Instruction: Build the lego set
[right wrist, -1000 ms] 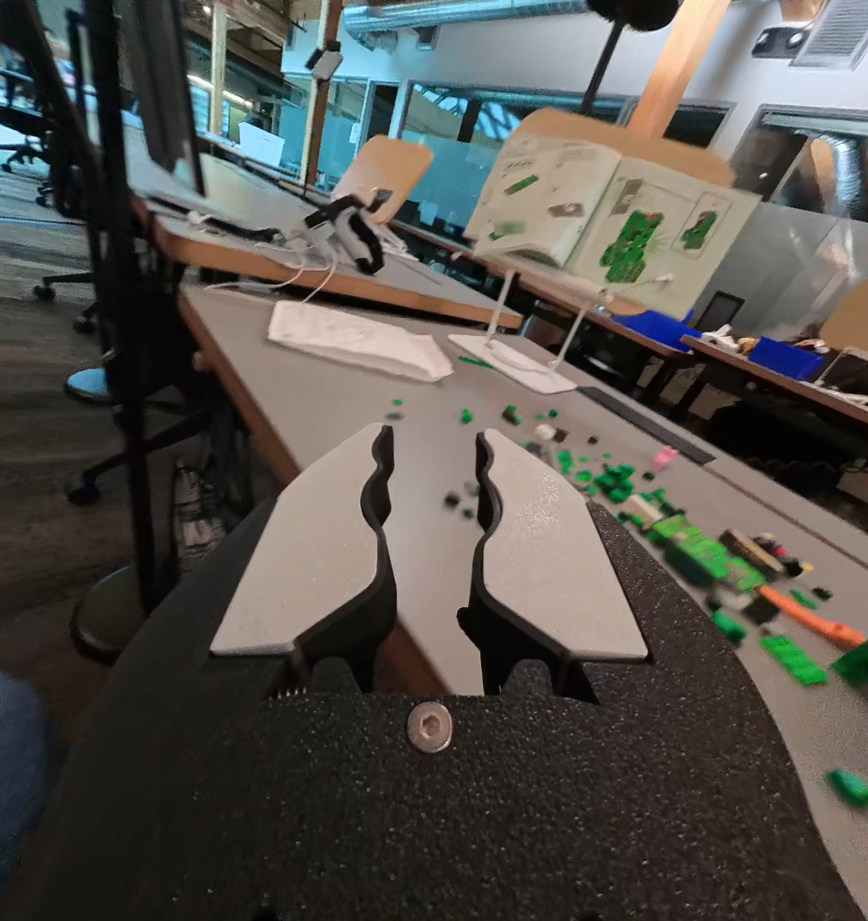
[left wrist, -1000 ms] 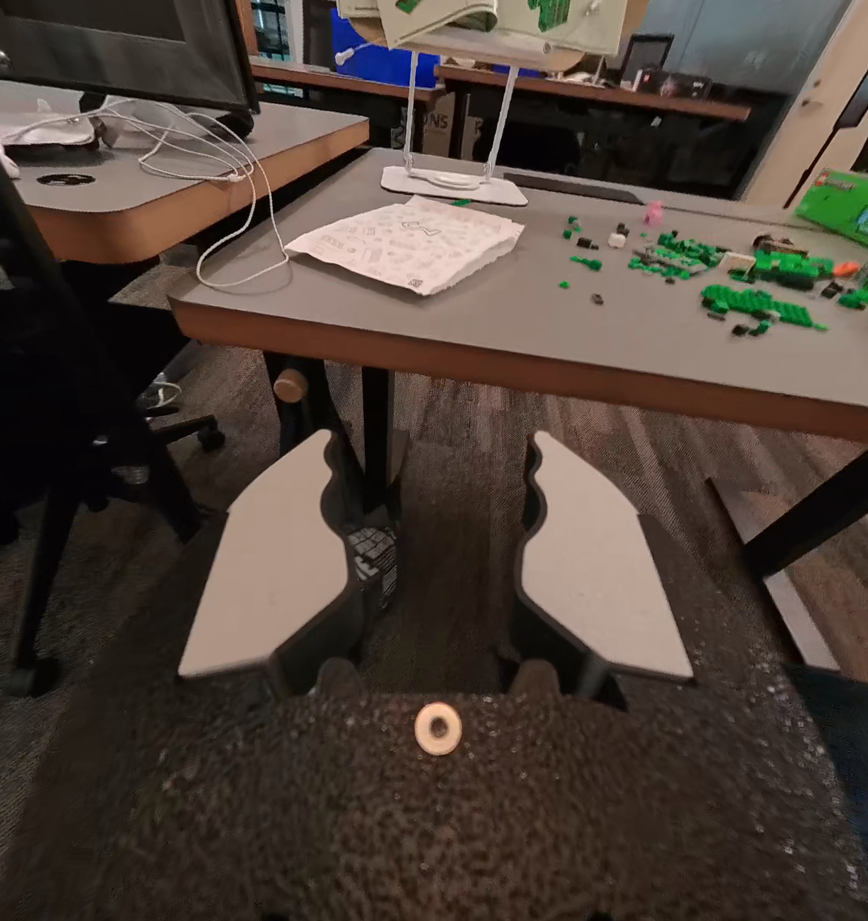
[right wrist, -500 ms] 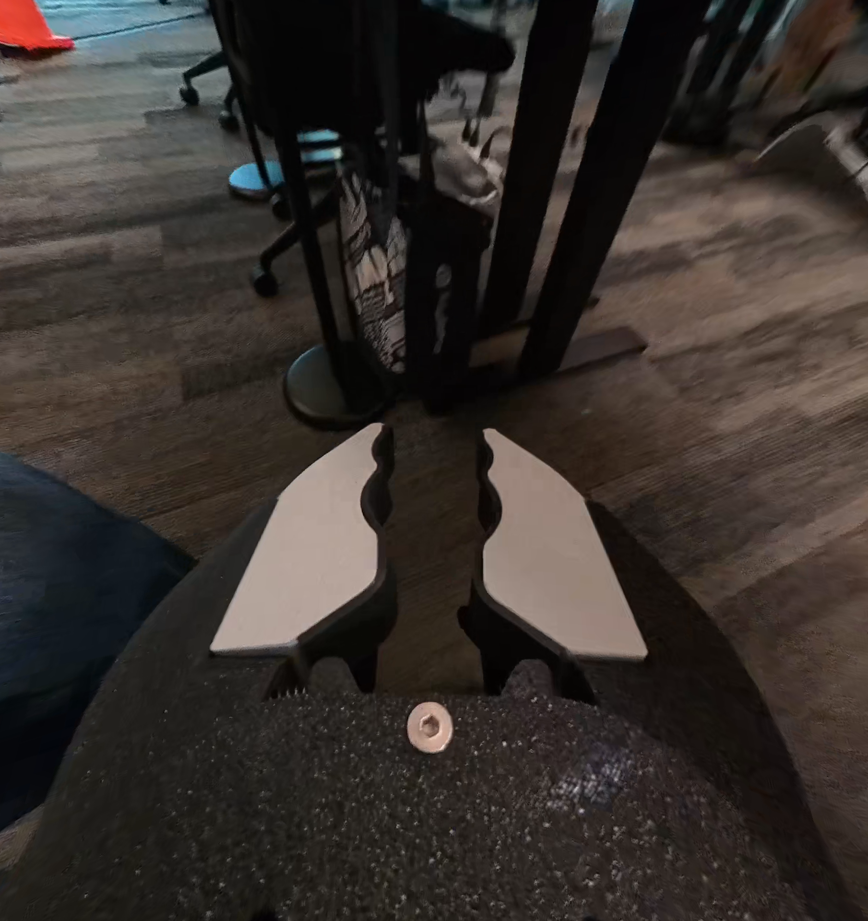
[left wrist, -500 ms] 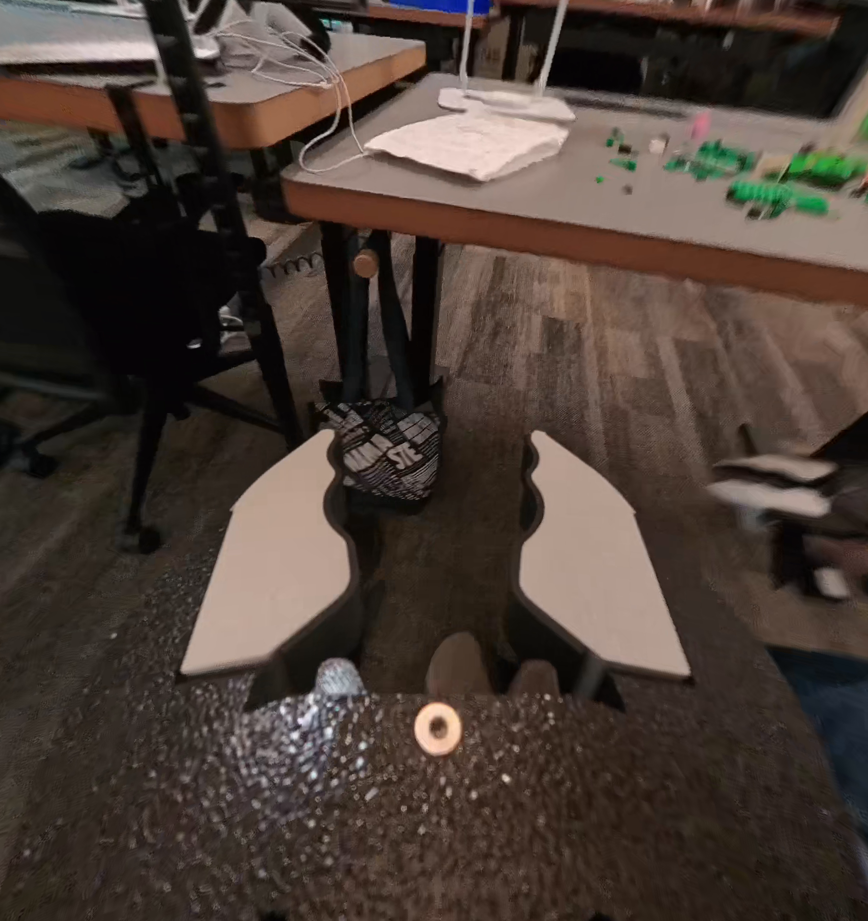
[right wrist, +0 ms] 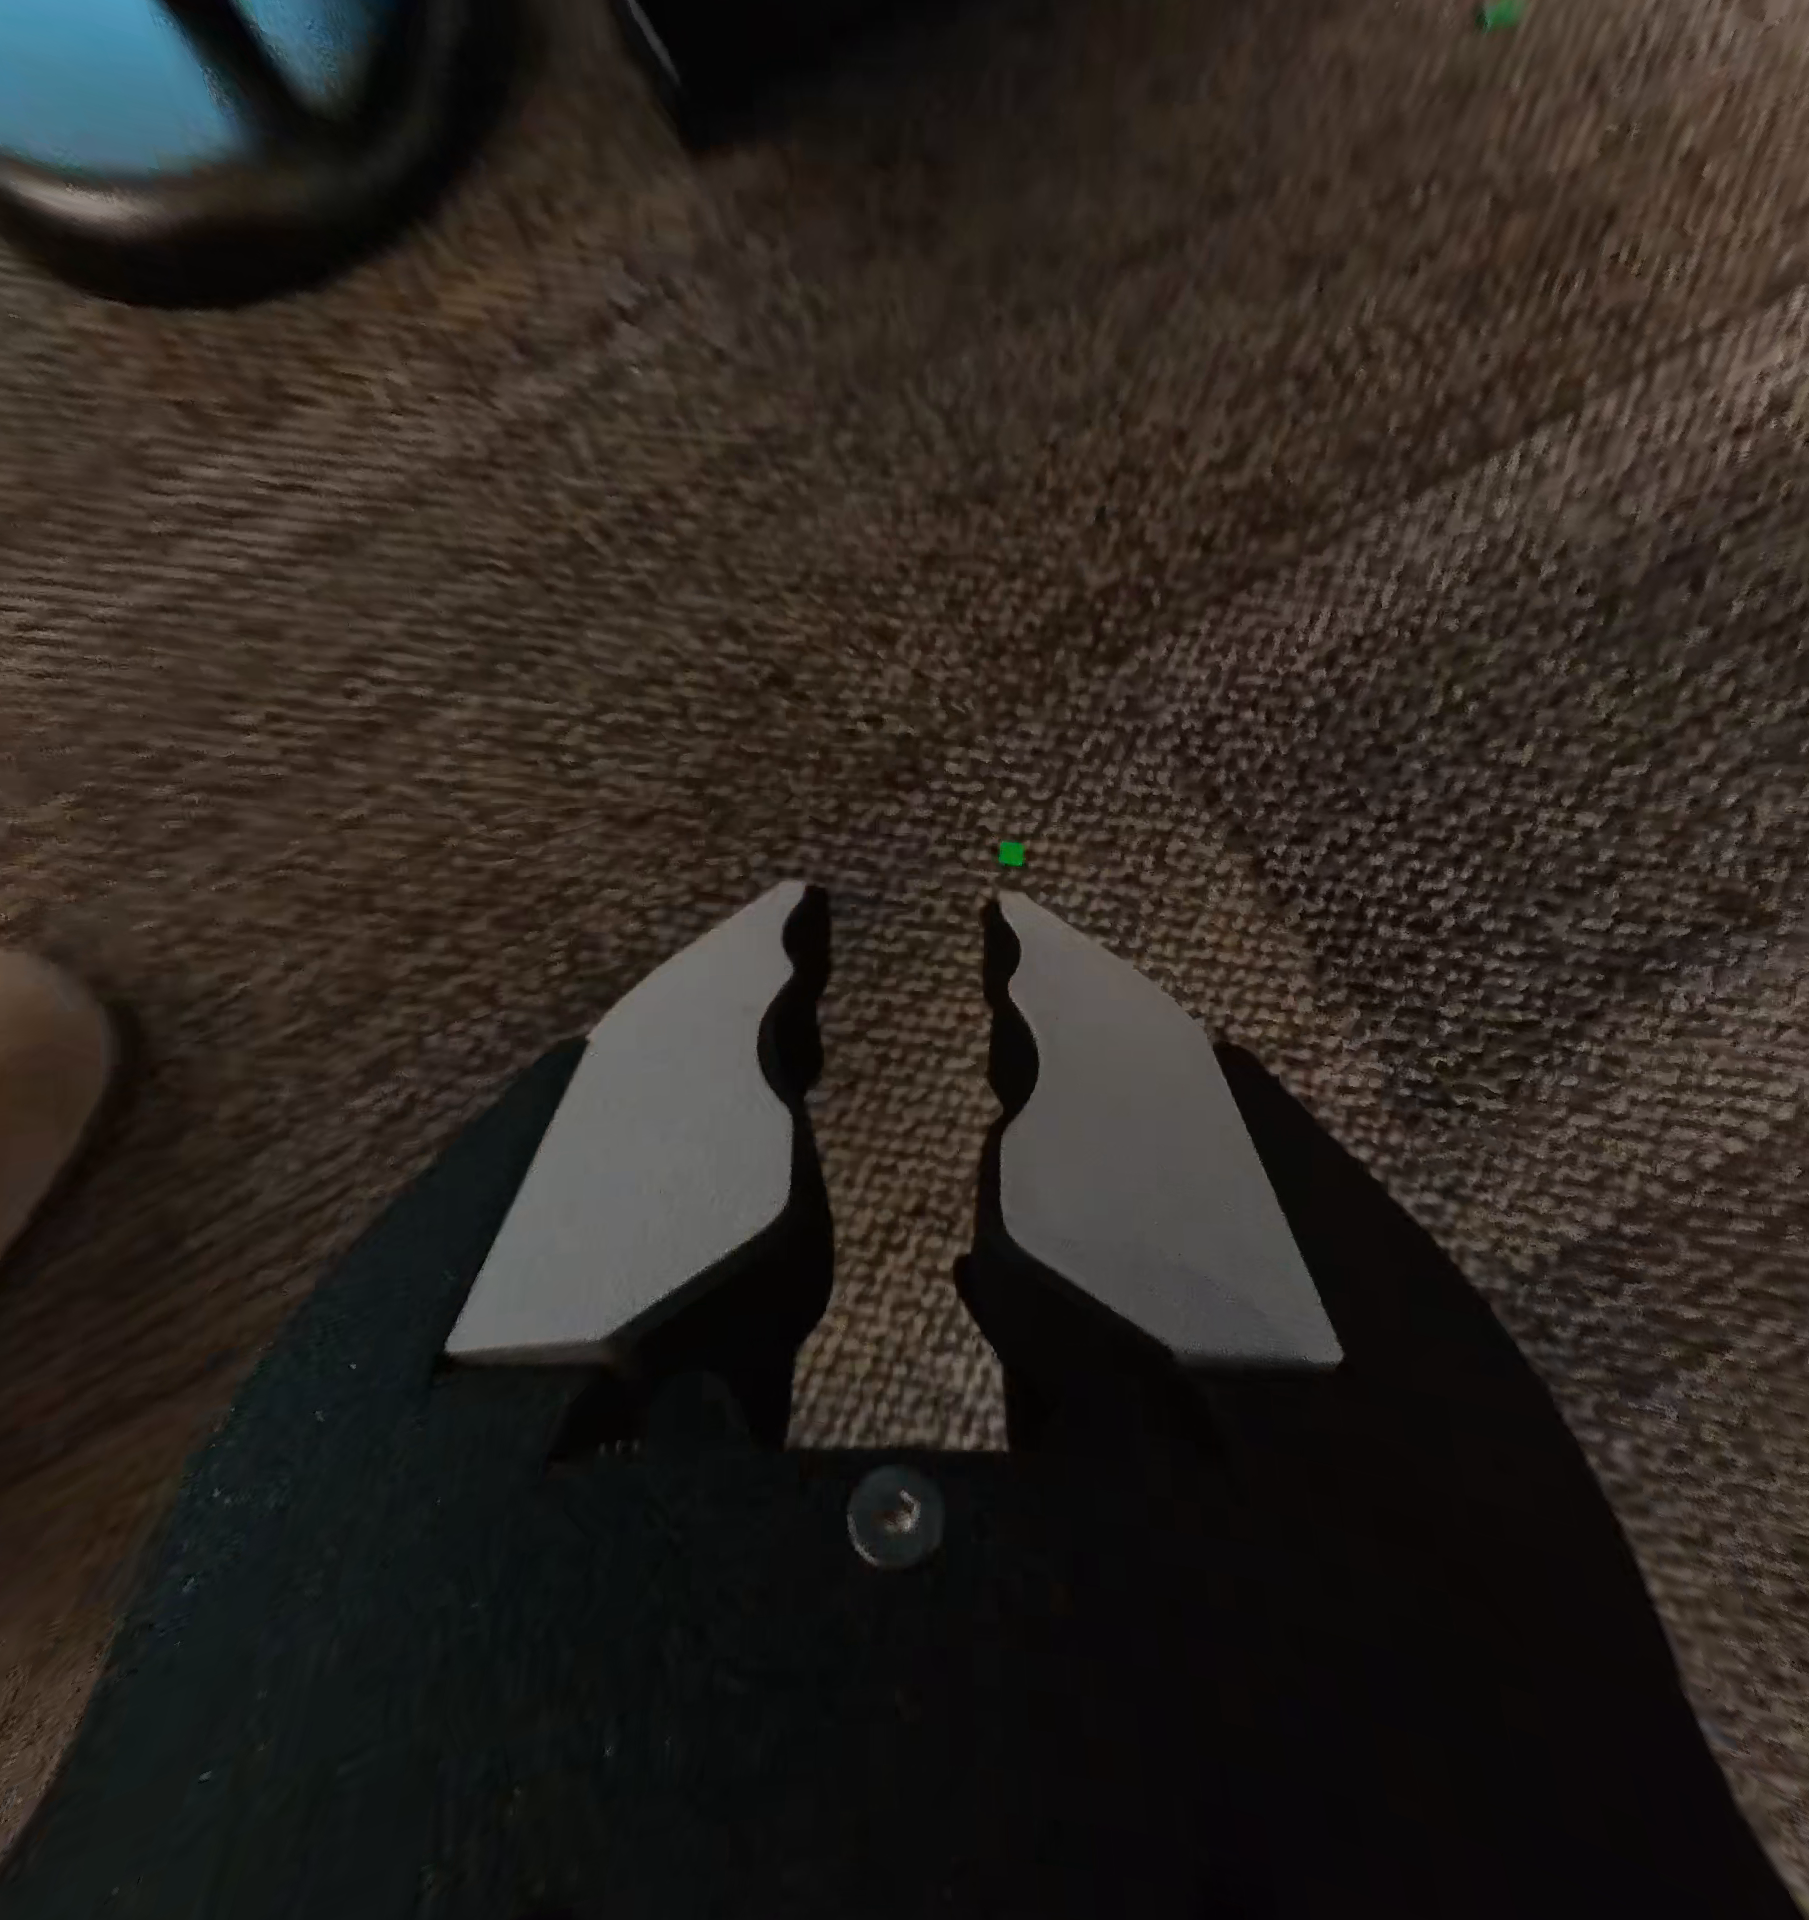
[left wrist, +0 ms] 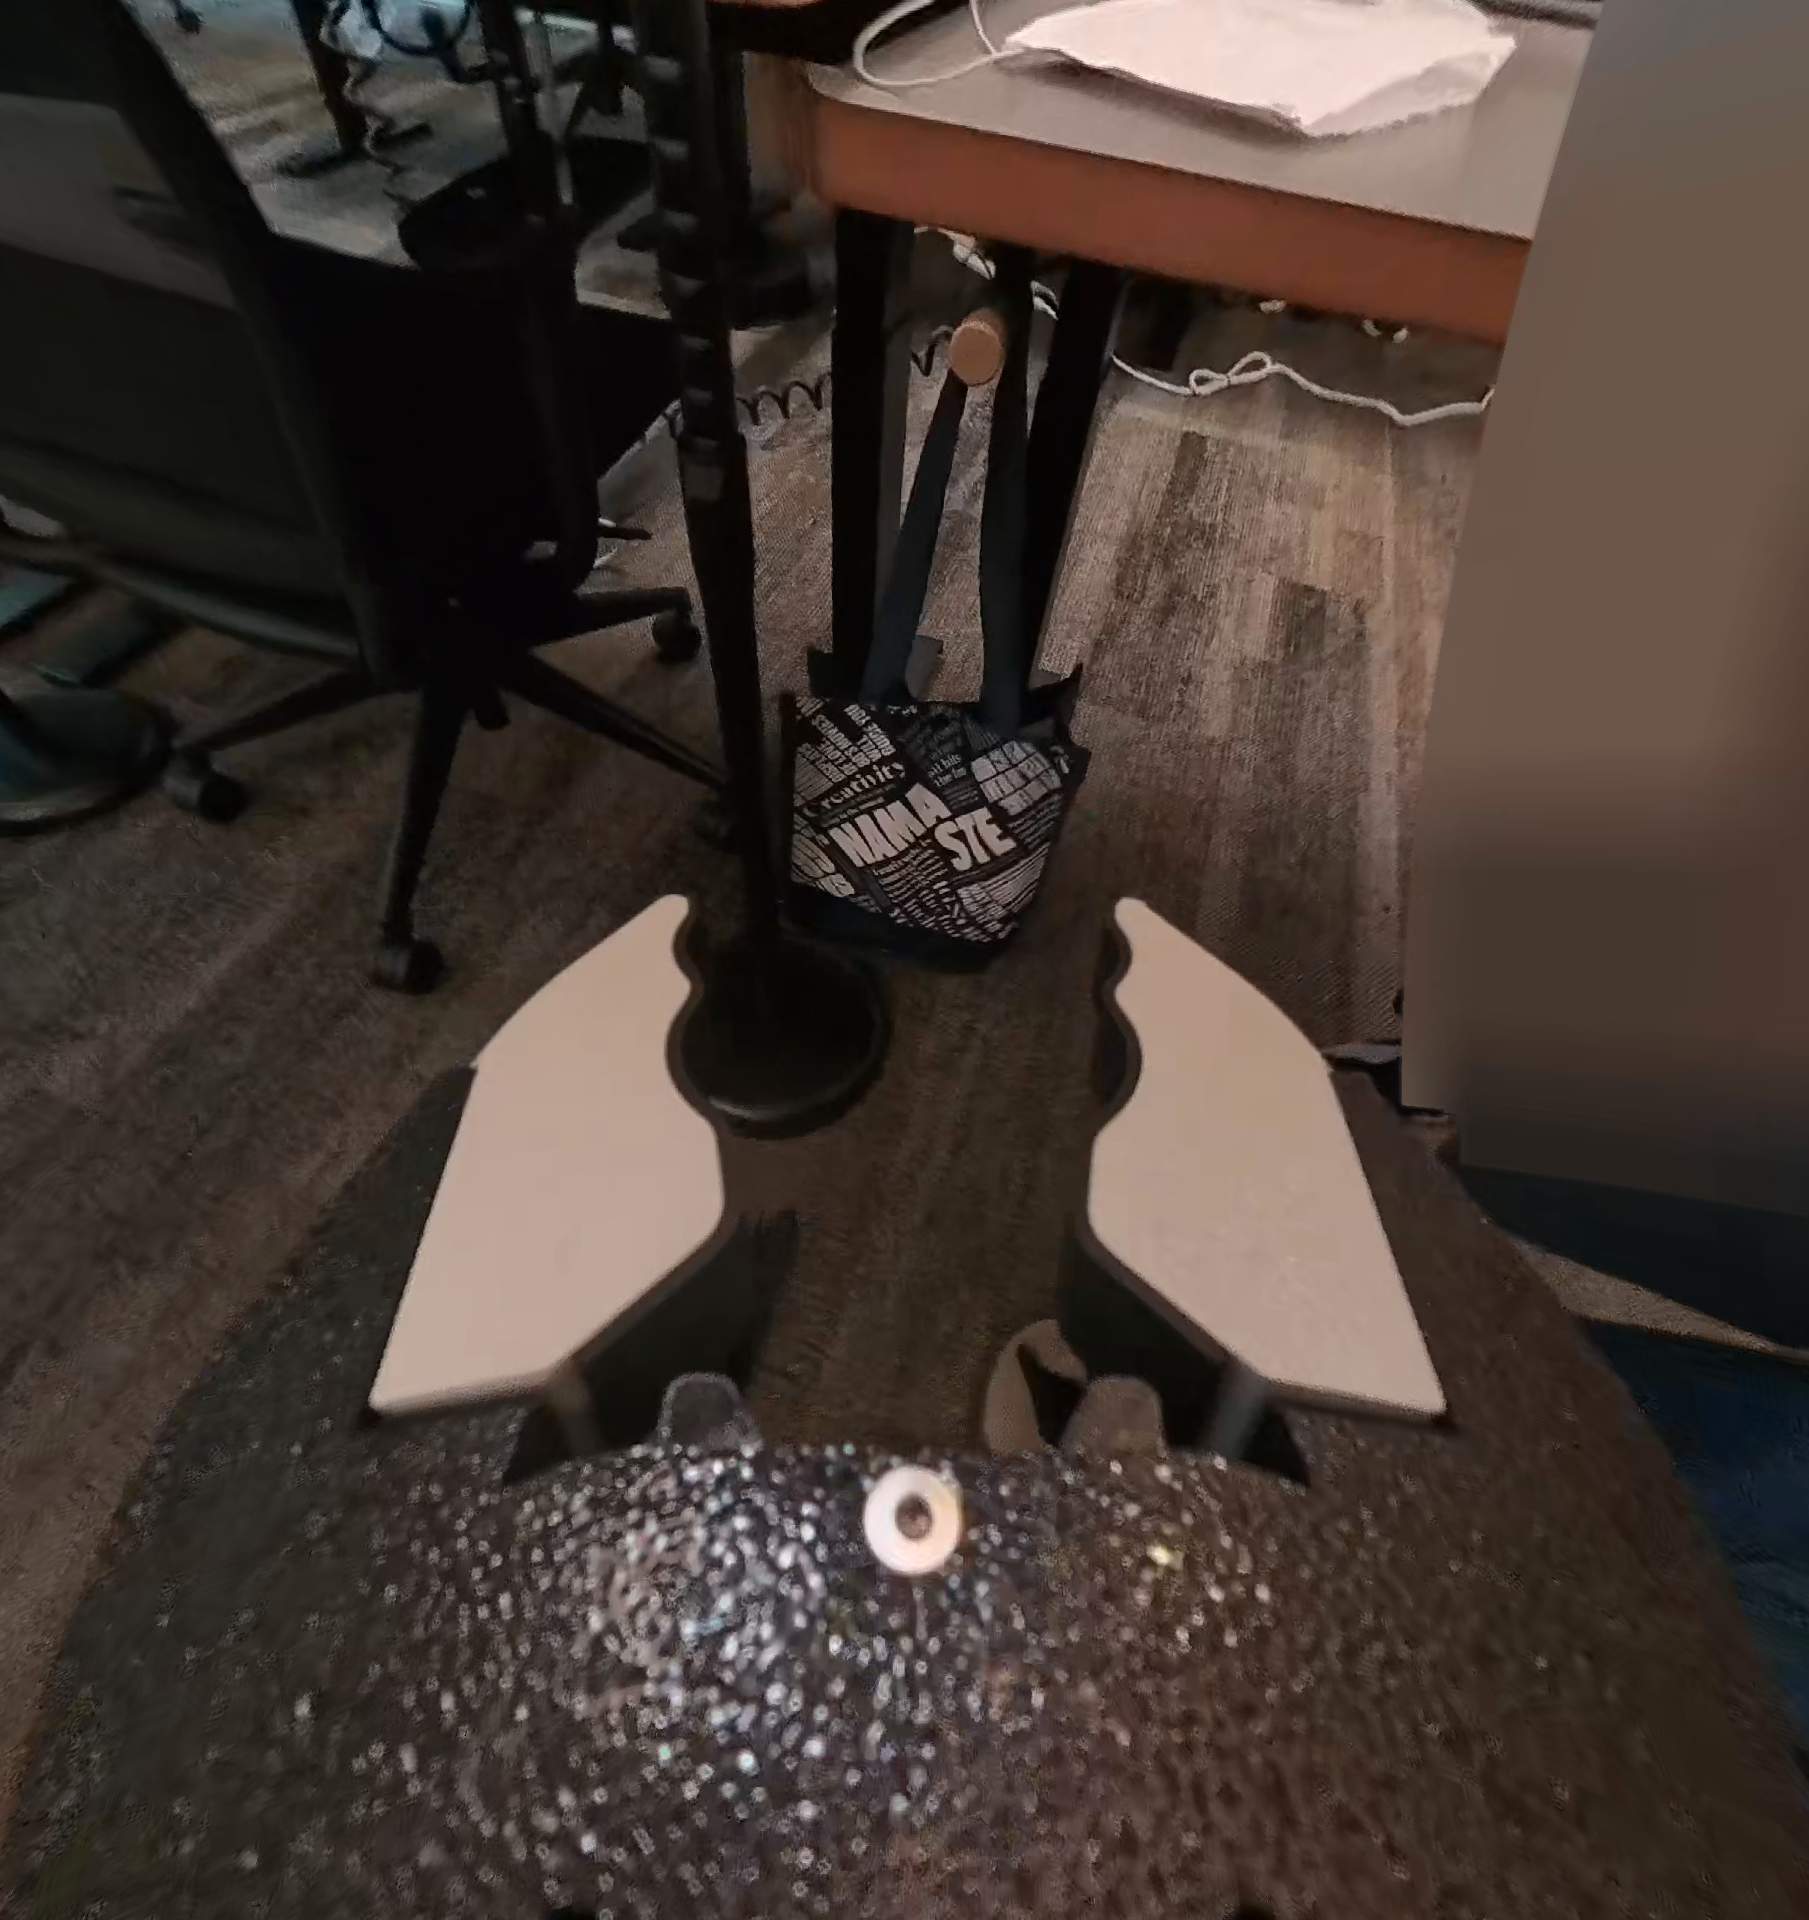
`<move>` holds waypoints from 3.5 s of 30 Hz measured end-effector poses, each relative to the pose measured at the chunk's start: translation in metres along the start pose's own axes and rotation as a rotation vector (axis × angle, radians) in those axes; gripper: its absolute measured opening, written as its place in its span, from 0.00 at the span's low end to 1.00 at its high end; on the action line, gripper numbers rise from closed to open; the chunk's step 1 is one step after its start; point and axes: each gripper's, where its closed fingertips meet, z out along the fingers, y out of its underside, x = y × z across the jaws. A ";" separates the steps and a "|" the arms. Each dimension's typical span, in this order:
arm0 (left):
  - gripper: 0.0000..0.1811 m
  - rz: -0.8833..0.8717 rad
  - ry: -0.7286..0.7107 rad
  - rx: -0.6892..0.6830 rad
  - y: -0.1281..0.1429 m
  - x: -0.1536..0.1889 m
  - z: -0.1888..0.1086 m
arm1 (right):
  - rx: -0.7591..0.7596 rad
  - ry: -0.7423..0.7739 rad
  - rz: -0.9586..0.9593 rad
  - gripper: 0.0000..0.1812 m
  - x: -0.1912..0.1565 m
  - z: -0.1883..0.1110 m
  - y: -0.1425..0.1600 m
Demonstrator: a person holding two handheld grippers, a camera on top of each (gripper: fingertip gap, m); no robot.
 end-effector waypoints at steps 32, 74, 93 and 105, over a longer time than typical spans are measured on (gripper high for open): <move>0.37 0.133 -0.121 -0.265 0.073 -0.040 0.031 | -0.072 0.130 0.084 0.08 0.042 0.128 0.057; 0.37 -0.063 0.135 -0.003 -0.075 0.038 -0.026 | 1.011 0.221 -0.271 0.04 -0.122 -0.487 -0.328; 0.38 -0.144 0.325 0.055 -0.119 0.071 -0.057 | 0.220 0.519 -0.145 0.04 0.105 -0.518 -0.309; 0.39 -0.115 0.165 0.042 -0.073 0.018 -0.032 | 0.257 0.603 0.027 0.21 0.136 -0.519 -0.314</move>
